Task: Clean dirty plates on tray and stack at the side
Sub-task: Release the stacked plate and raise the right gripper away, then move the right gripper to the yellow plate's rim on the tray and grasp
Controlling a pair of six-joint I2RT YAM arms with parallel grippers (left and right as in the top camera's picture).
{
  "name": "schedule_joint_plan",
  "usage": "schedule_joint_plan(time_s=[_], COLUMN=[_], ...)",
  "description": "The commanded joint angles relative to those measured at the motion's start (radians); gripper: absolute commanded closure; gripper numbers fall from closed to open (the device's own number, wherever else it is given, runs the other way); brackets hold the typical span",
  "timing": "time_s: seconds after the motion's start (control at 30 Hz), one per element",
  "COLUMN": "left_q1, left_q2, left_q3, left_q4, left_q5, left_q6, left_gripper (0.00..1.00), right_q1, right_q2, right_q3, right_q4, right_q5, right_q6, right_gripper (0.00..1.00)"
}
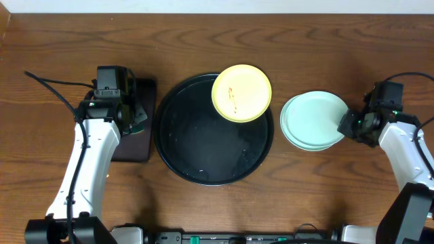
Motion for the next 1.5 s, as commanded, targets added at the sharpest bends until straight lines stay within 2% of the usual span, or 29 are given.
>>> schedule_joint_plan(time_s=[0.0, 0.13, 0.2, 0.47, 0.57, 0.73, 1.03, 1.17, 1.2, 1.37, 1.4, 1.47], left_q1=[0.003, 0.003, 0.003, 0.003, 0.003, 0.003, 0.003, 0.003, 0.003, 0.003, 0.003, 0.003], left_q2=[0.003, 0.003, 0.003, 0.003, 0.003, 0.003, 0.003, 0.003, 0.003, 0.003, 0.003, 0.003], left_q3=[0.016, 0.016, 0.016, 0.016, 0.016, 0.016, 0.016, 0.016, 0.016, 0.016, 0.016, 0.016], left_q4=[-0.003, -0.002, -0.002, -0.002, -0.002, -0.002, -0.002, -0.003, -0.003, -0.003, -0.003, -0.003], left_q5=[-0.015, -0.016, -0.016, -0.016, -0.016, -0.015, -0.015, -0.015, -0.015, -0.016, -0.015, -0.016], left_q6=[-0.009, -0.009, -0.009, -0.009, -0.009, -0.009, -0.009, -0.009, -0.009, -0.009, -0.009, -0.009], left_gripper=[0.93, 0.93, 0.93, 0.93, 0.93, 0.92, 0.92, 0.93, 0.93, 0.93, 0.92, 0.93], right_q1=[0.025, 0.066, 0.09, 0.214, 0.257, 0.319, 0.376, 0.39, 0.394, 0.397, 0.397, 0.398], right_q2=[-0.001, -0.001, -0.001, 0.001, 0.015, 0.132, 0.536, 0.637, 0.662, 0.745, 0.76, 0.784], right_q3=[0.001, 0.03, 0.066, 0.244, 0.287, 0.445, 0.974, 1.015, 1.015, 1.015, 1.015, 1.015], right_q4=[0.006, -0.031, -0.063, -0.083, -0.037, -0.037, -0.406, -0.395, -0.384, -0.332, -0.322, -0.31], right_q5=[-0.044, -0.051, -0.052, -0.168, -0.209, -0.212, -0.238, -0.281, -0.295, -0.34, -0.339, -0.338], right_q6=[-0.031, -0.034, -0.052, -0.156, -0.201, -0.236, -0.333, -0.365, -0.365, -0.365, -0.365, -0.365], right_gripper=[0.85, 0.66, 0.6, 0.1, 0.01, 0.01, 0.01, 0.01, 0.04, 0.44, 0.5, 0.56])
